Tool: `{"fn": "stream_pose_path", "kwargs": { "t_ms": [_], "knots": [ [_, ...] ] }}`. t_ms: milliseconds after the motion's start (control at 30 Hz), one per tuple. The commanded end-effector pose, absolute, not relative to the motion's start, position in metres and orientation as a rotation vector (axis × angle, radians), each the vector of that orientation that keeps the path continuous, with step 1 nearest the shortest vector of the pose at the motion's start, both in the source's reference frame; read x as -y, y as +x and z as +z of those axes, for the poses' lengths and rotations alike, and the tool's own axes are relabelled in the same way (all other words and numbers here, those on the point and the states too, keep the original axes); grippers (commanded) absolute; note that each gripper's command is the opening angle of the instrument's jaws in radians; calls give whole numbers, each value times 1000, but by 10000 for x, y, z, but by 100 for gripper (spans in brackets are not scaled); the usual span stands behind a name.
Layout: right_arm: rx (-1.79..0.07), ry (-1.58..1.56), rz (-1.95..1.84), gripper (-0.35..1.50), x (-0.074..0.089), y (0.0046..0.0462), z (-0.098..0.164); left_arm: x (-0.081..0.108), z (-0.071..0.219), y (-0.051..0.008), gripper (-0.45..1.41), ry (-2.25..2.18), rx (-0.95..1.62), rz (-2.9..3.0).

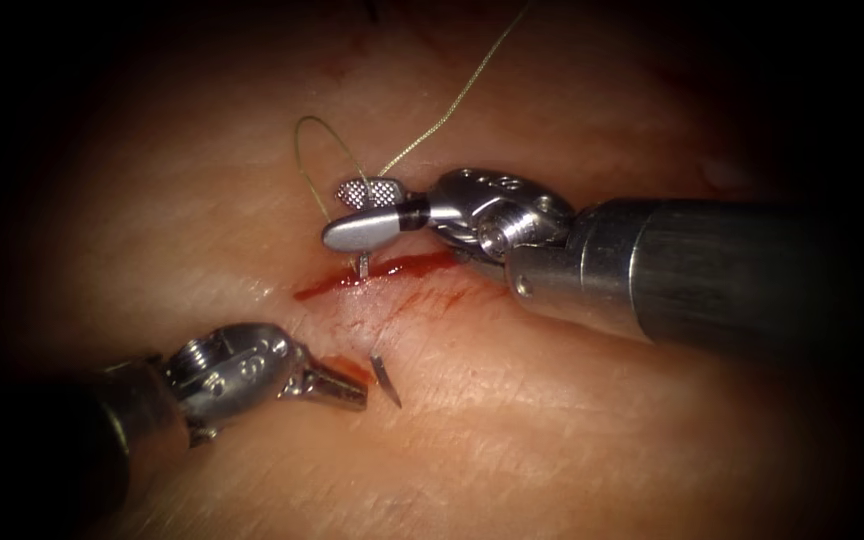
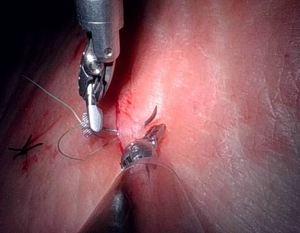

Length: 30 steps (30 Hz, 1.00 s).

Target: Wound Closure

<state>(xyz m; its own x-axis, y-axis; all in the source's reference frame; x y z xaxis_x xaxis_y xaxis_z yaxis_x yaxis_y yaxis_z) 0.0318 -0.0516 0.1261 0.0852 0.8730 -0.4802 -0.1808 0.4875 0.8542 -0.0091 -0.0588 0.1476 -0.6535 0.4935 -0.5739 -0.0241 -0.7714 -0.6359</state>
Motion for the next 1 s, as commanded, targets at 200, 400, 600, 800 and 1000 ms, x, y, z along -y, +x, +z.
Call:
{"fn": "stream_pose_path", "kwargs": {
  "t_ms": [200, 400, 600, 800, 1000],
  "knots": [
    [-1244, 744, 868, 130, 506, 305, 1254, 590, 1477, -103, 42, -1149, 805, 2487],
    [-1184, 809, 809, 128, 512, 292, 1254, 593, 1474, -103, 64, -1152, 770, 2481],
    [-1147, 856, 748, 126, 524, 285, 1253, 595, 1473, -101, 83, -1141, 749, 2466],
    [-1138, 894, 732, 121, 529, 282, 1255, 591, 1469, -97, 78, -1141, 737, 2463],
    [-1129, 905, 731, 119, 534, 276, 1261, 585, 1471, -100, 71, -1145, 718, 2469]
  ]
}}
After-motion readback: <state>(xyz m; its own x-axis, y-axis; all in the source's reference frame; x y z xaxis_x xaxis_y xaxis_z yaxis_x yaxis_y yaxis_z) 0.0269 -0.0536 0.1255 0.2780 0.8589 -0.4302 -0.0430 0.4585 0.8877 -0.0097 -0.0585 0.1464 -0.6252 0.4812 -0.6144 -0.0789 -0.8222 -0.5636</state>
